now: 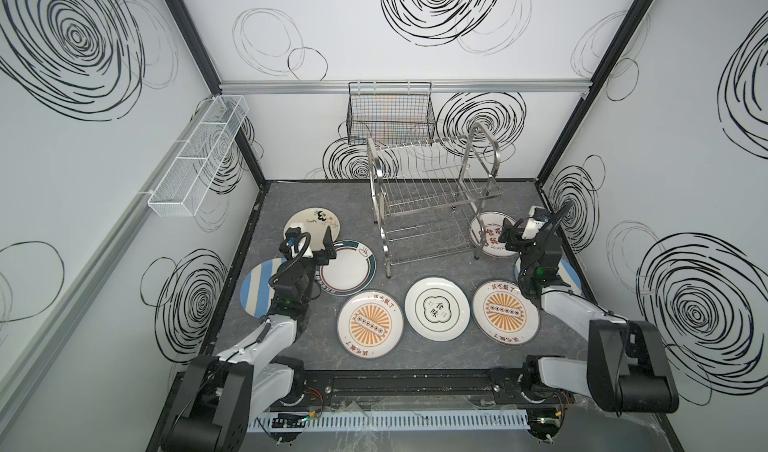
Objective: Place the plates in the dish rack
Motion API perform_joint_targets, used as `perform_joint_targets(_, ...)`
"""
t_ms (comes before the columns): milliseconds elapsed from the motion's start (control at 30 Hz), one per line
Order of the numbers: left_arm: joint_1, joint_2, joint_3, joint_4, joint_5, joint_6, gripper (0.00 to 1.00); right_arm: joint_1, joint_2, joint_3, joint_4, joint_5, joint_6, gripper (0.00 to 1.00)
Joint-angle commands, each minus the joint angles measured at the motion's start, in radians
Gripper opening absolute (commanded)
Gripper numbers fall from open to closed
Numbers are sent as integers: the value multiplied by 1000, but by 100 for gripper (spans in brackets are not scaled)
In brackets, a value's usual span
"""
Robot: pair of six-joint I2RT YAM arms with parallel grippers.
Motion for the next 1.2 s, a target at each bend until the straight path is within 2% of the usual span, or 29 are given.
perform_joint_targets(0, -31, -49, 142, -396, 2, -203, 96, 73, -108, 46, -299, -83, 83, 91)
perform_joint_targets(100, -85, -104, 227, -635, 97, -233, 96, 150, -220, 44, -451, -157, 165, 91)
perform_joint_targets(167, -143, -164, 236, -763, 93, -282, 96, 201, -301, 31, -551, -211, 201, 90)
perform_joint_targets(300, -267, -262, 186, -821, 122, -329, 96, 278, -455, -15, -686, -216, 295, 87)
perform_joint_targets(467, -473, -235, 189, -863, 125, -342, 96, 344, -558, -96, -787, -287, 444, 84)
perform_joint_targets(567, -573, -198, 192, -843, 116, -322, 96, 375, -555, -117, -862, -295, 491, 82)
perform_joint_targets(733, -659, -140, 164, -754, 185, -341, 96, 411, -527, -144, -955, -335, 565, 77)
perform_joint_targets(833, -713, -111, 148, -719, 186, -359, 96, 443, -533, -140, -1011, -322, 586, 76)
perform_joint_targets(967, -757, -84, 152, -678, 171, -369, 96, 476, -543, -146, -1079, -334, 620, 72)
perform_joint_targets(1167, -778, -62, 129, -607, 196, -331, 96, 538, -595, -214, -1056, -384, 748, 70)
